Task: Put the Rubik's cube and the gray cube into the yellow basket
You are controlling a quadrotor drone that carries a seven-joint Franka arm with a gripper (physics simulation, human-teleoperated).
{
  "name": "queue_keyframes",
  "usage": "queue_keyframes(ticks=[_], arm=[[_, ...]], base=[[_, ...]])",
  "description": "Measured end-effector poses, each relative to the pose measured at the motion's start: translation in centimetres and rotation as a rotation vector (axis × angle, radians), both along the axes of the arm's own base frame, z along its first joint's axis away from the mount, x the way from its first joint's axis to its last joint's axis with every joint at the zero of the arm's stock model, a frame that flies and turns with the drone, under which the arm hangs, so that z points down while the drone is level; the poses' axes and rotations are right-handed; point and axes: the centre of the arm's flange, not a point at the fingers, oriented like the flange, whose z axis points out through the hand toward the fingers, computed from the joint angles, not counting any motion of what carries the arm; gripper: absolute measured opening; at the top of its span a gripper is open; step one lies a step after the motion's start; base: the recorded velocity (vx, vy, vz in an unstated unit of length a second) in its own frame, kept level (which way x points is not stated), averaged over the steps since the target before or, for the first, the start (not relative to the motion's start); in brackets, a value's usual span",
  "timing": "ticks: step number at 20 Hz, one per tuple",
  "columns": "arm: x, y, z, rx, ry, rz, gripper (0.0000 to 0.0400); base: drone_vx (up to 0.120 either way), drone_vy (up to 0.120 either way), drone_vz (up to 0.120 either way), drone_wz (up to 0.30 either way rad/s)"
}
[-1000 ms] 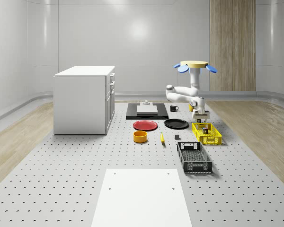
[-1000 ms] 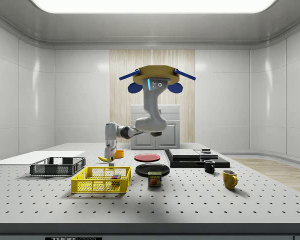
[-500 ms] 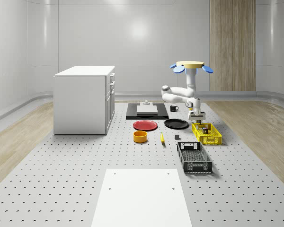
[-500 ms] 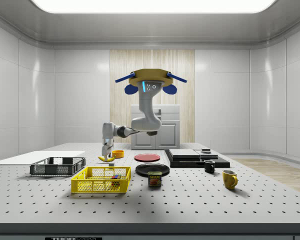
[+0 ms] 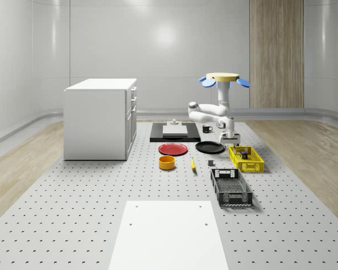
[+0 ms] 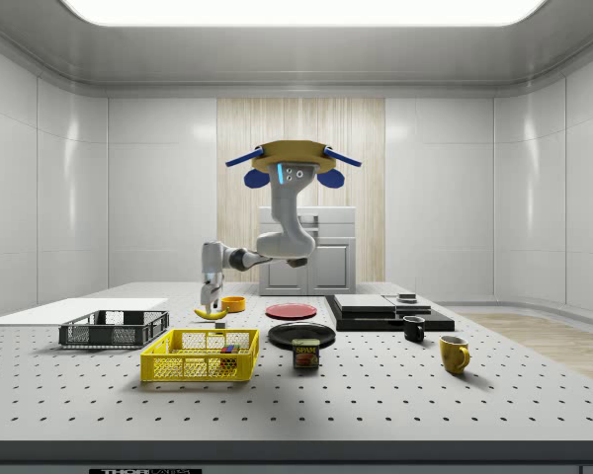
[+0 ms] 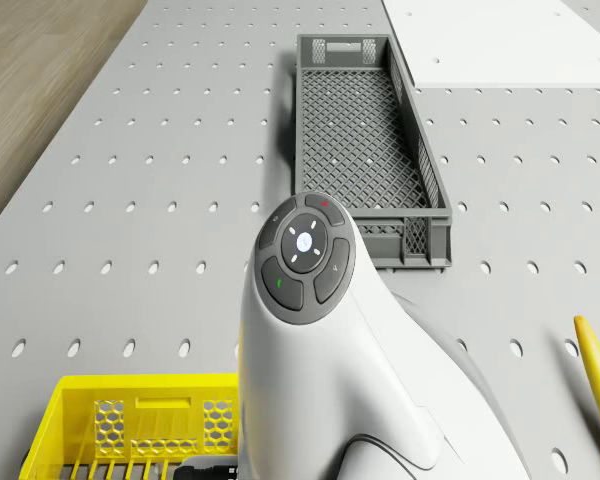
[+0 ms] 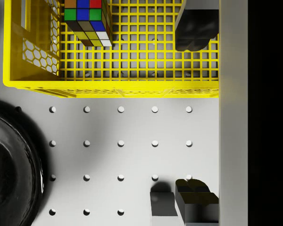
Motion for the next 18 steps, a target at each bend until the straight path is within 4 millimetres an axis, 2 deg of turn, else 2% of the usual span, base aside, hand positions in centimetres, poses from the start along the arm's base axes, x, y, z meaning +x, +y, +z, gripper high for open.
queue_keyframes(ticks=[11, 16, 18], arm=[[0.00, 0.00, 0.00, 0.000, 0.000, 0.000, 0.0400], [0.00, 0.00, 0.00, 0.000, 0.000, 0.000, 0.0400], [0.00, 0.00, 0.00, 0.000, 0.000, 0.000, 0.0400]], base=[[0.000, -0.120, 0.000, 0.000], [0.096, -0.120, 0.000, 0.000], [0.000, -0.120, 0.000, 0.000]])
